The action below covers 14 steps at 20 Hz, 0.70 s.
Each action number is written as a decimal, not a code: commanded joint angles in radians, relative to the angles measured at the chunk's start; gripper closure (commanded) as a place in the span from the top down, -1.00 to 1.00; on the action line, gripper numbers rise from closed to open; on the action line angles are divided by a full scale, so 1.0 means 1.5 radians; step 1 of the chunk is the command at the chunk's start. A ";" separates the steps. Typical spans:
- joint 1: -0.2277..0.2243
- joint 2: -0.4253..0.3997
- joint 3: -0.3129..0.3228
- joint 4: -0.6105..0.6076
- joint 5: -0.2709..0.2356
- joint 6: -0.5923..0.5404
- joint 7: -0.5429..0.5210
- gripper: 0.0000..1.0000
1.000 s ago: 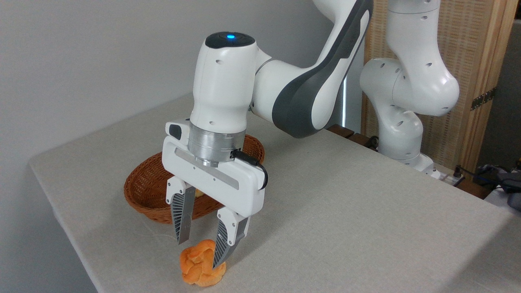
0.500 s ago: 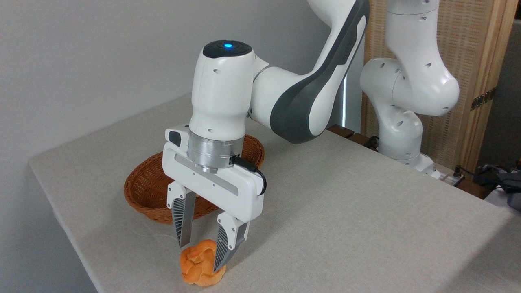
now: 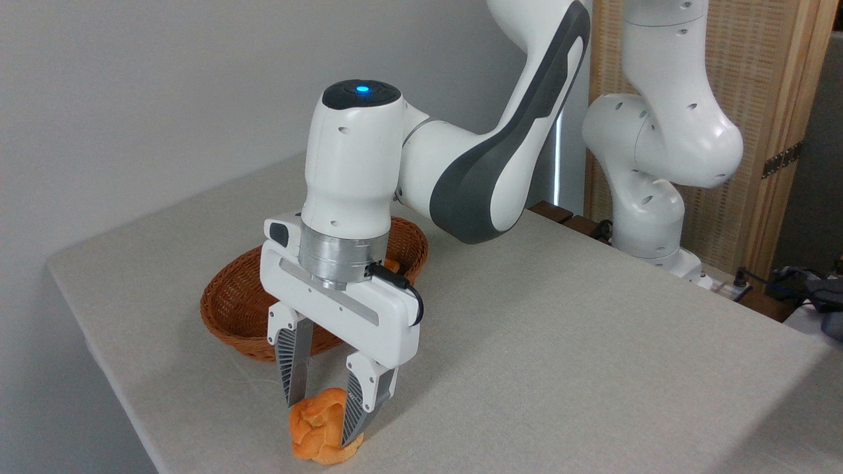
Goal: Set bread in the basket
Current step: 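Lower the gripper around the round orange bun and close on it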
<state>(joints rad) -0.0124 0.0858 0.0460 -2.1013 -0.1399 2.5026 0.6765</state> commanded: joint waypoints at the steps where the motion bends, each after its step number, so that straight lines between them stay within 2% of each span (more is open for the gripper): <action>1: -0.001 0.003 -0.003 -0.004 -0.003 0.019 -0.001 0.08; 3: -0.001 0.004 -0.002 -0.004 -0.003 0.019 0.000 0.01; 14: -0.001 0.011 -0.004 -0.003 -0.002 0.018 0.001 -0.07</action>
<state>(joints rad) -0.0124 0.0948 0.0444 -2.1013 -0.1398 2.5037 0.6767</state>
